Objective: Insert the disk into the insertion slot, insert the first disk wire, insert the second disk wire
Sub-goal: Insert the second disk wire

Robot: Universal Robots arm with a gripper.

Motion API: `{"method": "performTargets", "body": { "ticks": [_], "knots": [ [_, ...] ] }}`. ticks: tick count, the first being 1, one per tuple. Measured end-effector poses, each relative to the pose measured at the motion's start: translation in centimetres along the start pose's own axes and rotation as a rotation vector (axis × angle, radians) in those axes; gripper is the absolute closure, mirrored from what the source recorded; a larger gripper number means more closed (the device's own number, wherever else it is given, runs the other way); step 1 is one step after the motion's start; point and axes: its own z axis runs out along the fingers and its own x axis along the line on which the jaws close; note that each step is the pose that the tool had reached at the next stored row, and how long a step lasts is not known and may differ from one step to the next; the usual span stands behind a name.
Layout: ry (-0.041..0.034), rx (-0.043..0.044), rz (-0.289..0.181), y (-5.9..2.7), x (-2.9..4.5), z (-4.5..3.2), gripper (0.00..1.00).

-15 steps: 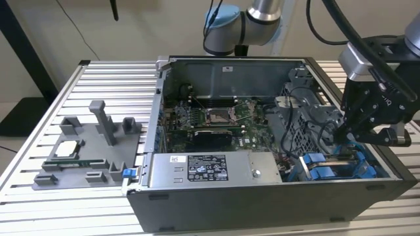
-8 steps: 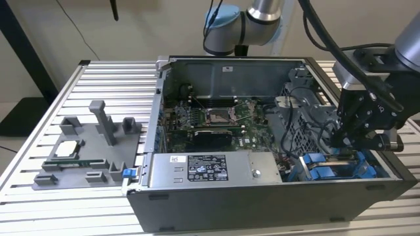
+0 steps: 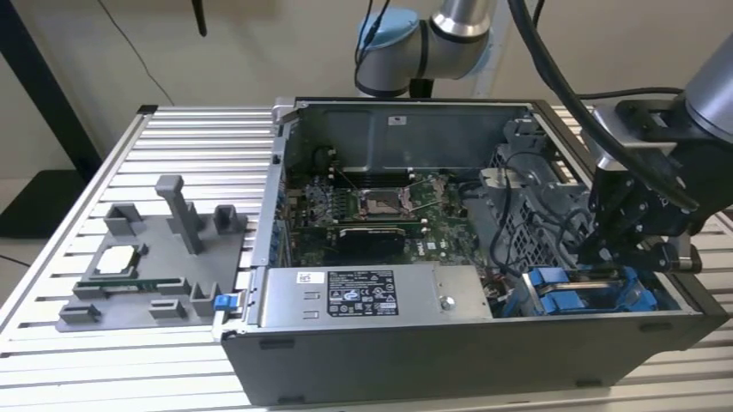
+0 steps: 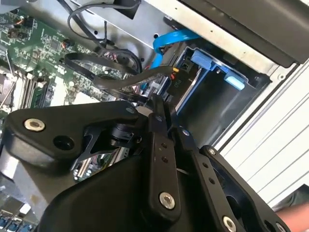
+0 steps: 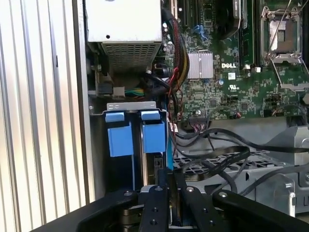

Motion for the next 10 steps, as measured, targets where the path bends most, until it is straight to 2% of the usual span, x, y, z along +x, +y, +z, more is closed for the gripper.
{"method": "performTargets", "body": {
  "ticks": [10],
  "knots": [
    [-0.0001, 0.0000, 0.000, -0.34, 0.34, 0.25, 1.00]
  ]
}}
